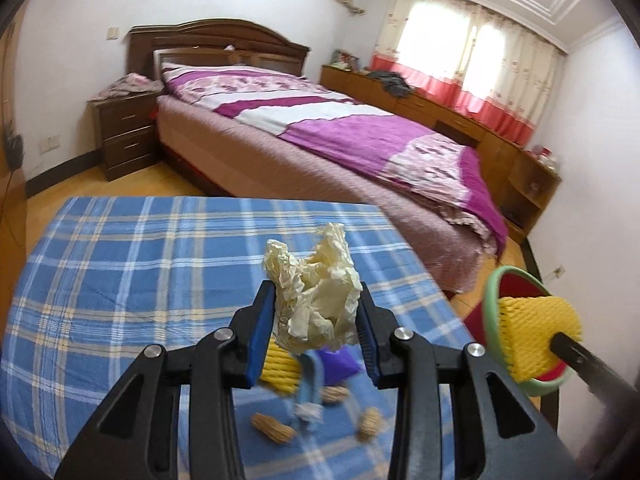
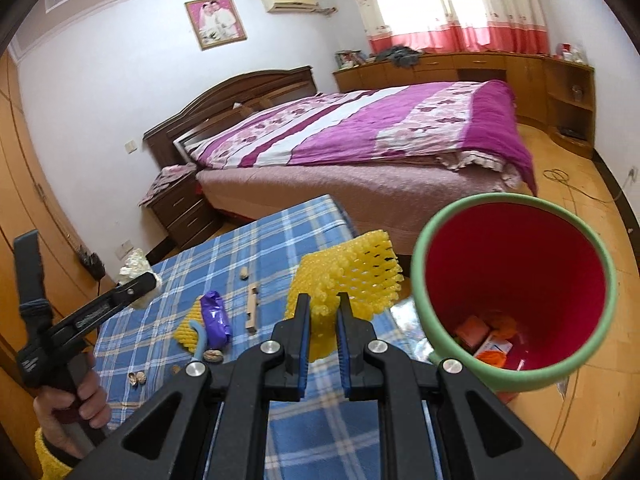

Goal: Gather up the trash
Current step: 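Carry the tissue and foam net over the bucket and open both tools, then move both tools back from the bucket over the table items, then lower both tools toward the blue toothbrush and peanuts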

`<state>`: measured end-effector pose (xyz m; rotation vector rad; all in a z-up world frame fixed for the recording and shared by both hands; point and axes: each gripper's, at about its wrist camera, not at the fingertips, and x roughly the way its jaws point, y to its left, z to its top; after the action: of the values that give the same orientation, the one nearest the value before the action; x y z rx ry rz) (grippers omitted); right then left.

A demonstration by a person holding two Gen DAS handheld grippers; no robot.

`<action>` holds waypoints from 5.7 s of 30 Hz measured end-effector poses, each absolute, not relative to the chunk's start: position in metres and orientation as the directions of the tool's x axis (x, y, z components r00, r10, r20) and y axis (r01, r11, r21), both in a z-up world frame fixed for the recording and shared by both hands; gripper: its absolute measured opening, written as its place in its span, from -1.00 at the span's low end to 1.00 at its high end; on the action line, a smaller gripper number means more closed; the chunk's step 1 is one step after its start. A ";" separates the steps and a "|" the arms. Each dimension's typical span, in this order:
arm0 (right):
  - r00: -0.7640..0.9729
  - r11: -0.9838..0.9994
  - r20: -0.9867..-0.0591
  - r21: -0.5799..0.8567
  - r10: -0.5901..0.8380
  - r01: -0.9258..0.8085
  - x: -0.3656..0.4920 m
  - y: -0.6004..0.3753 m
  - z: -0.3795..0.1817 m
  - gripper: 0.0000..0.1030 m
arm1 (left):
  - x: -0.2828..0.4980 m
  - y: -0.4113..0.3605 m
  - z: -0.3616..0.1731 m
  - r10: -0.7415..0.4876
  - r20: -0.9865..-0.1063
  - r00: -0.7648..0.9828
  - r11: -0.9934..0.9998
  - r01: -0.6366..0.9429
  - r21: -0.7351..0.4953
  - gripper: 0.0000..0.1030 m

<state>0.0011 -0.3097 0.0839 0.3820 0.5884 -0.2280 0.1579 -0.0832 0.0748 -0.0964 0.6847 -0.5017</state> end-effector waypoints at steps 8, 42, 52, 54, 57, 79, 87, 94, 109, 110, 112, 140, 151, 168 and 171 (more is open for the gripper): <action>0.833 0.887 -0.539 0.318 -0.122 0.335 -0.030 -0.326 0.092 -0.73 | 0.126 -0.109 0.086 -0.538 -0.583 0.609 0.834 0.484 -0.264 -0.24; 0.850 0.751 -0.478 0.472 -0.221 0.461 -0.102 -0.435 0.073 -0.72 | 0.067 -0.265 0.083 -0.612 -0.667 0.425 0.690 0.699 -0.188 -0.24; 0.815 0.696 -0.523 0.489 -0.248 0.526 -0.105 -0.465 0.047 -0.68 | 0.063 -0.318 0.060 -0.590 -0.720 0.366 0.643 0.752 -0.145 -0.24; 0.808 0.685 -0.534 0.494 -0.248 0.536 -0.105 -0.470 0.042 -0.67 | 0.064 -0.327 0.055 -0.587 -0.730 0.349 0.634 0.759 -0.147 -0.24; 0.805 0.676 -0.538 0.497 -0.251 0.543 -0.107 -0.474 0.038 -0.67 | 0.066 -0.337 0.047 -0.587 -0.745 0.316 0.618 0.769 -0.160 -0.23; 0.803 0.652 -0.542 0.520 -0.247 0.552 -0.107 -0.480 0.034 -0.27 | 0.072 -0.355 0.035 -0.573 -0.764 0.298 0.609 0.778 -0.154 0.27; 0.803 0.645 -0.545 0.527 -0.243 0.553 -0.110 -0.478 0.035 -0.13 | 0.075 -0.340 0.034 -0.583 -0.760 0.287 0.623 0.759 -0.192 0.27; 0.804 0.650 -0.545 0.525 -0.239 0.549 -0.110 -0.476 0.036 -0.04 | 0.077 -0.317 0.038 -0.589 -0.752 0.296 0.651 0.726 -0.223 0.27; 0.814 0.693 -0.545 0.508 -0.202 0.512 -0.101 -0.444 0.051 0.04 | 0.079 -0.259 0.055 -0.562 -0.722 0.403 0.718 0.671 -0.185 0.27; 0.812 0.696 -0.550 0.507 -0.193 0.509 -0.099 -0.440 0.051 0.05 | 0.079 -0.255 0.056 -0.558 -0.721 0.411 0.724 0.665 -0.181 0.27; 0.815 0.704 -0.552 0.508 -0.175 0.496 -0.095 -0.434 0.051 0.05 | 0.079 -0.247 0.057 -0.550 -0.720 0.424 0.735 0.655 -0.175 0.27; 0.812 0.838 -0.584 0.442 -0.003 0.321 -0.027 -0.340 0.062 0.05 | 0.104 -0.108 0.050 -0.396 -0.725 0.563 0.900 0.393 -0.186 0.27; 0.789 0.873 -0.612 0.416 0.061 0.255 0.006 -0.307 0.058 0.05 | 0.117 -0.069 0.042 -0.322 -0.731 0.601 0.941 0.288 -0.178 0.27; 0.717 0.911 -0.671 0.393 0.188 0.129 0.064 -0.243 0.035 0.05 | 0.136 -0.020 0.025 -0.239 -0.752 0.614 0.971 0.164 -0.174 0.27; 0.703 0.914 -0.680 0.392 0.211 0.105 0.072 -0.232 0.030 0.05 | 0.138 -0.015 0.022 -0.234 -0.755 0.612 0.972 0.154 -0.176 0.27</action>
<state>0.0717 -0.2319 0.0301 0.4243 0.7957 0.0611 0.1377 -0.0147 0.0221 -0.0968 0.8843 -0.2237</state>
